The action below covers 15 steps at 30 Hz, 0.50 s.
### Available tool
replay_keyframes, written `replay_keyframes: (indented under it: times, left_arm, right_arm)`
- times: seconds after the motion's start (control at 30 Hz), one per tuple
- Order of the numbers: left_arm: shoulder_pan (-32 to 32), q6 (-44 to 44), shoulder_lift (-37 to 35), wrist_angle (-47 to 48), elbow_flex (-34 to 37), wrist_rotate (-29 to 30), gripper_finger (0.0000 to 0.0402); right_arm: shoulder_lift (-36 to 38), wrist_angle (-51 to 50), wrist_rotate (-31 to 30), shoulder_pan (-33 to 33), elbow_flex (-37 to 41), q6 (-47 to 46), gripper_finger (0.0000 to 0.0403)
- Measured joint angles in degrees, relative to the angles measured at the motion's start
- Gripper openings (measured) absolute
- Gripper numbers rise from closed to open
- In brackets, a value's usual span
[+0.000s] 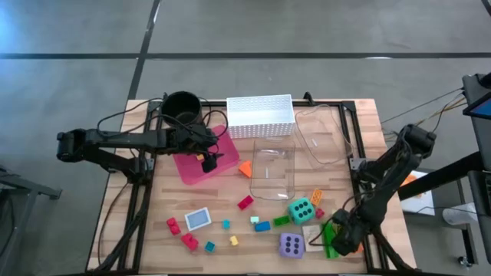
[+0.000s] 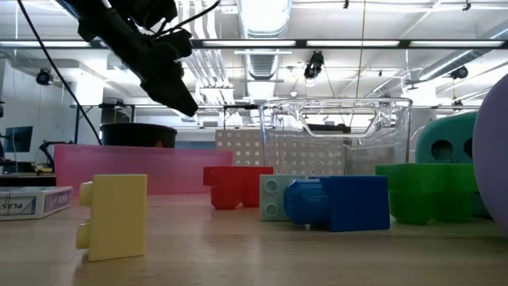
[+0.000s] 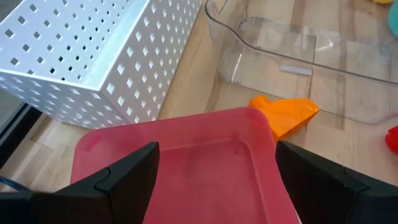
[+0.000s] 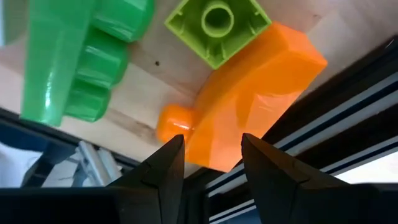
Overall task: Pick & Place Toys
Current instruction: Put the bottom large orange game piece into the top transparent bin
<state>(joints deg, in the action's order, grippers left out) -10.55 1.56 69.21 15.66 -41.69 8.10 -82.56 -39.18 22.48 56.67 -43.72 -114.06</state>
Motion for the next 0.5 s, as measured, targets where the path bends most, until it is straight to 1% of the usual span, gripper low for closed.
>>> replay_keyframes:
  times: [0.2, 0.4, 0.5]
  left_arm:
    - [0.0, 0.0, 0.0, 0.0, 0.0, 0.0, 0.0326]
    - [0.0, 0.0, 0.0, 0.0, 0.0, 0.0, 0.0326]
    - [0.0, 0.0, 0.0, 0.0, 0.0, 0.0, 0.0326]
  right_arm:
    - [-1.2, 0.1, 0.1, 0.0, 0.0, 0.0, 0.0161]
    - [-0.8, 0.1, 0.1, 0.0, 0.0, 0.0, 0.0161]
    - [-0.3, 0.0, 1.8, 0.0, 0.0, -0.9, 0.0161]
